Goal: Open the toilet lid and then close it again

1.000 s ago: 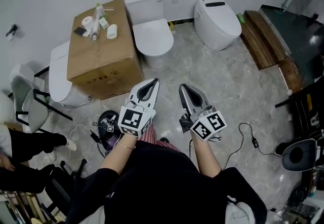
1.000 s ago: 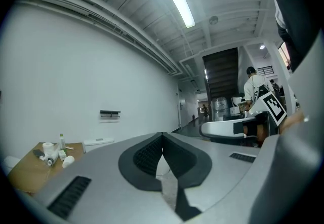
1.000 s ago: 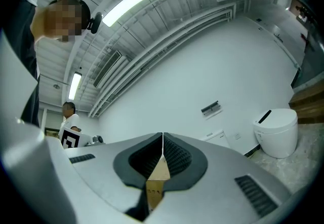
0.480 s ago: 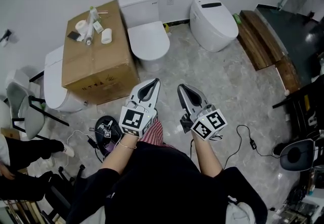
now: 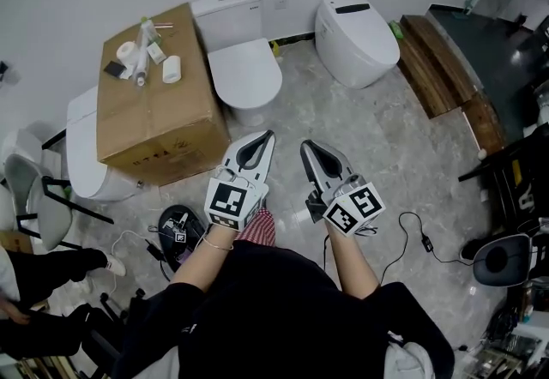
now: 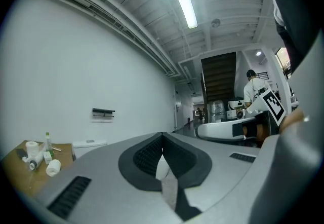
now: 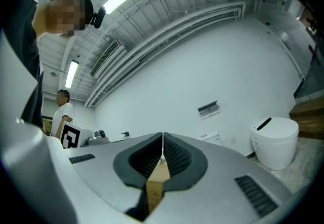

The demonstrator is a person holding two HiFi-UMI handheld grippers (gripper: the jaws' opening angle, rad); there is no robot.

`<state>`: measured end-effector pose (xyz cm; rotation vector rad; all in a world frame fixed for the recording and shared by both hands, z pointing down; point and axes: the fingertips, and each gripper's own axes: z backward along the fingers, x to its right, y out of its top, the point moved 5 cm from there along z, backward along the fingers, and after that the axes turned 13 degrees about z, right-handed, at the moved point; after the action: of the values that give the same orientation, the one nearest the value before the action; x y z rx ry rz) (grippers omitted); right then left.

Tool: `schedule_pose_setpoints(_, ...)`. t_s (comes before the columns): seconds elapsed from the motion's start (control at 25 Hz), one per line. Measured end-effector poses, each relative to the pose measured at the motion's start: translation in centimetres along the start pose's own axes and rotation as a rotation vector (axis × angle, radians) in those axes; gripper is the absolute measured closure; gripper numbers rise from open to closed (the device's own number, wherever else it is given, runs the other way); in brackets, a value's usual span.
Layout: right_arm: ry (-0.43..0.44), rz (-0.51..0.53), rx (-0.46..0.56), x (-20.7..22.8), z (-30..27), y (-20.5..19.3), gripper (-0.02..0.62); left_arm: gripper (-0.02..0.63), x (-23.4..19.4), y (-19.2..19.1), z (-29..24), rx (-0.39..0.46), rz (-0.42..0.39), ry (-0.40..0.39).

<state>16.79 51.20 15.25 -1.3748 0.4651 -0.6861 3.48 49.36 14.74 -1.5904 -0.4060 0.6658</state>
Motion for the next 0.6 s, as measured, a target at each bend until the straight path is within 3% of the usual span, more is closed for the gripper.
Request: schedule_pose_setpoints(0.6,-0.026,0.005,-0.031,3.6,-7.0,-1.5,0.575,0.603,-6.7,0.3,-4.6,-0.017,0.042,-0.011)
